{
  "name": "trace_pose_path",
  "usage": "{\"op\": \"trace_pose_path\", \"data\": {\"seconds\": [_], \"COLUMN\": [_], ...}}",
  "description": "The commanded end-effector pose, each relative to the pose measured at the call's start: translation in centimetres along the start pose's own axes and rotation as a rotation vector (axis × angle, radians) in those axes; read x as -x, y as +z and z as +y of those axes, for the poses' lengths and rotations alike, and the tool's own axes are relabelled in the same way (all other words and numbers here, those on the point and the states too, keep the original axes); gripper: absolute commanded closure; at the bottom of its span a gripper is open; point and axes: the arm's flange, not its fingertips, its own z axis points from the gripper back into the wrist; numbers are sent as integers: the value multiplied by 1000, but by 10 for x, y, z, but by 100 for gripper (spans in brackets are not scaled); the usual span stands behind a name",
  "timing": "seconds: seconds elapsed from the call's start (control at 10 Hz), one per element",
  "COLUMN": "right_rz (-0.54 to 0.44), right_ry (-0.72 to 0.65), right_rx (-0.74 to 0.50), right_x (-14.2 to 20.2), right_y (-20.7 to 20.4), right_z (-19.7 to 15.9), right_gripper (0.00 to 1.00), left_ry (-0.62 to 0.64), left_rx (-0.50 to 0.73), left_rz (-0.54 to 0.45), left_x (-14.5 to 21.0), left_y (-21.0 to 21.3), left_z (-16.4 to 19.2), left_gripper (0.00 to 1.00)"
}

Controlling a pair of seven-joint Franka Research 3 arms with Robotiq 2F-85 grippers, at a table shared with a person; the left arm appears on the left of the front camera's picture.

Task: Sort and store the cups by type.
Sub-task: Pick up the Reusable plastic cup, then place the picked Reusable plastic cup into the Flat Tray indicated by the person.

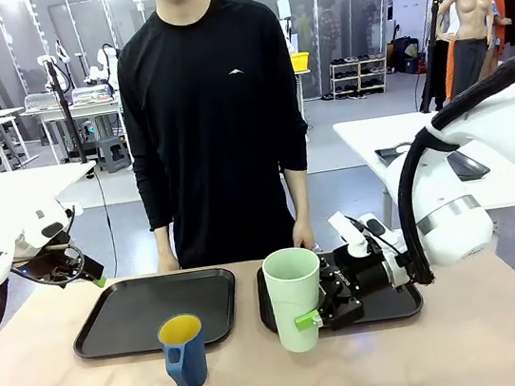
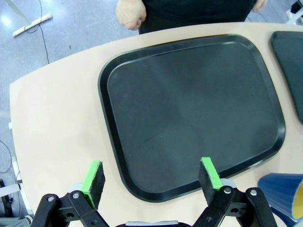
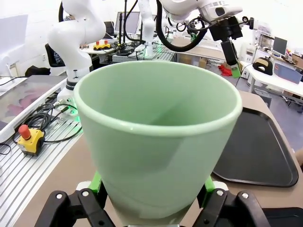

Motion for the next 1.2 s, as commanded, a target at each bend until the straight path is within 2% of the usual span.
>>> {"op": "trace_pose_path", "data": {"seconds": [0.0, 1.1], "right_rz": [-10, -10], "right_ry": [7, 7], "right_rx": [-8, -8], "right_x": [-2, -2], "right_y": [-1, -1], "right_z": [-2, -2], "right_gripper": [34, 34], "left_ry": [0, 0], "left_rx": [-1, -1], "left_rz": [-3, -3], "left_x": [-1, -1], "left_y": [1, 1], "left_z": [0, 0], "left_gripper": [0, 0]}}
